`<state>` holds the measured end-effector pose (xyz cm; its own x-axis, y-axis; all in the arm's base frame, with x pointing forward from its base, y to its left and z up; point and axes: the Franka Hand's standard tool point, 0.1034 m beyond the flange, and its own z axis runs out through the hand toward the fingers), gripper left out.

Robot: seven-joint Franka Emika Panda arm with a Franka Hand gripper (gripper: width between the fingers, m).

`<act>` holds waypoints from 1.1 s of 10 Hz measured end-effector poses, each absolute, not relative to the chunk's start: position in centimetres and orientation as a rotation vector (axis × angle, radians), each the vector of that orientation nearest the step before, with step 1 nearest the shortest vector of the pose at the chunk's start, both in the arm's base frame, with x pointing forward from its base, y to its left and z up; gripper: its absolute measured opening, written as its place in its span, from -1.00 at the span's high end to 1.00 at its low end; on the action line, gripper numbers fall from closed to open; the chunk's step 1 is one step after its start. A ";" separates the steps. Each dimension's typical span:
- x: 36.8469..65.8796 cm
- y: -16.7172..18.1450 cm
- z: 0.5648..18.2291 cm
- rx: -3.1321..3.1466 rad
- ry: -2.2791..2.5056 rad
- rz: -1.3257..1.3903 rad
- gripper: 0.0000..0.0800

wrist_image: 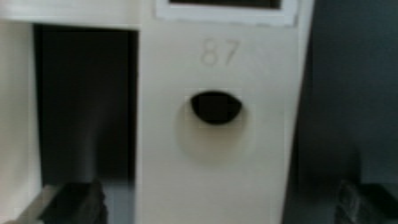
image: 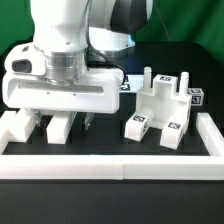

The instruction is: Assemble chair

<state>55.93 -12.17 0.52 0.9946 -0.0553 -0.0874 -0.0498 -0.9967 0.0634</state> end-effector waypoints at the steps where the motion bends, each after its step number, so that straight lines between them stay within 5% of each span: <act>1: 55.7 -12.2 0.4 3.075 -0.082 -0.137 -0.62; 3: 55.7 -12.2 0.4 3.075 -0.081 -0.138 -0.62; 5: 55.7 -12.2 0.4 3.075 -0.081 -0.137 0.00; 6: 55.8 -12.1 0.4 3.075 -0.080 -0.135 0.00; 7: 55.8 -12.1 0.4 3.076 -0.079 -0.136 0.28; 11: 56.1 -11.4 0.7 3.076 -0.079 -0.129 0.28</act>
Offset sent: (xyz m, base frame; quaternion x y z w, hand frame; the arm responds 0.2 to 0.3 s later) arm -0.0002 0.0008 0.0014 -0.0037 -0.0047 -0.0059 1.0000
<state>56.08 -11.36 0.69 0.9952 -0.0536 -0.0819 -0.0484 -0.9968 0.0640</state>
